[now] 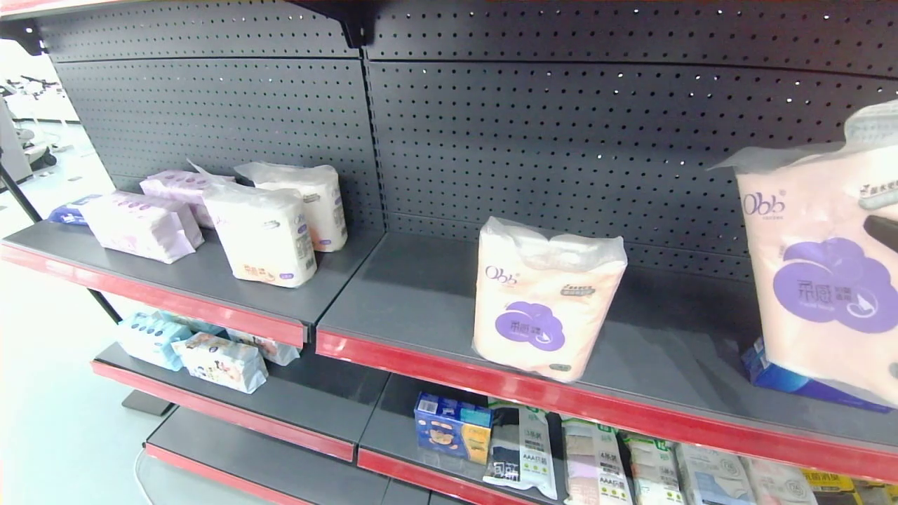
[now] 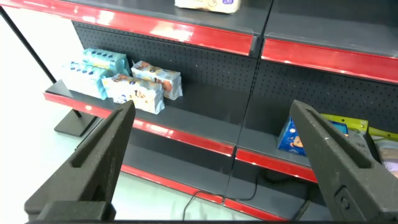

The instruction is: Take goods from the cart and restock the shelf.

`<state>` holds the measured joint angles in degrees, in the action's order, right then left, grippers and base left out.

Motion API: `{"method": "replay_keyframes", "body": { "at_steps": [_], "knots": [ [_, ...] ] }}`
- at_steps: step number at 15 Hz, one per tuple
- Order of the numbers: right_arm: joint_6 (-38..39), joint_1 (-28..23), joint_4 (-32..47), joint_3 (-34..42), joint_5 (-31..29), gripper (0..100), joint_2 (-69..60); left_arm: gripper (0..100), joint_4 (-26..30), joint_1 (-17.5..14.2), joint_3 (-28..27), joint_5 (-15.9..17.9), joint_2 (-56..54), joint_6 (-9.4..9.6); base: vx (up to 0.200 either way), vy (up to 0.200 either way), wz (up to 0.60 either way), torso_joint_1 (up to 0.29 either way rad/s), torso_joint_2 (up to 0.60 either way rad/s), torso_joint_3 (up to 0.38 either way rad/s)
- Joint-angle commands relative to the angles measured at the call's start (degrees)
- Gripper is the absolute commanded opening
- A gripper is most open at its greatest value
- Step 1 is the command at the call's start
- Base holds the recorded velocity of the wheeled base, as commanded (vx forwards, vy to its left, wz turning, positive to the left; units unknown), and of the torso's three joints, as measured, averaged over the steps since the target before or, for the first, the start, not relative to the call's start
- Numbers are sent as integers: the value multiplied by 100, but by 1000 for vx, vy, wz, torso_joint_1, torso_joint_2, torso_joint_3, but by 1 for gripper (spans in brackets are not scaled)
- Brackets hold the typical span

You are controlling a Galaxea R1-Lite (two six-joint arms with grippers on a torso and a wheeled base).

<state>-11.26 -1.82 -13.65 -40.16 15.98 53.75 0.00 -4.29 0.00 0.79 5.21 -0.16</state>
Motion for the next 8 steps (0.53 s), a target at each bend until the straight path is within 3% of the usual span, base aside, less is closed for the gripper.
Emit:
{"method": "replay_keyframes", "body": {
  "at_steps": [1, 8],
  "knots": [
    [28, 226, -155, -71, 1, 0, 505, 100, 0, -2, 0, 0, -2, -2, 0, 0, 0, 0, 0, 0],
    [116, 252, -1342, 17, 1, 0, 1560, 100, 0, -2, 0, 0, -2, -2, 0, 0, 0, 0, 0, 0]
  ]
}}
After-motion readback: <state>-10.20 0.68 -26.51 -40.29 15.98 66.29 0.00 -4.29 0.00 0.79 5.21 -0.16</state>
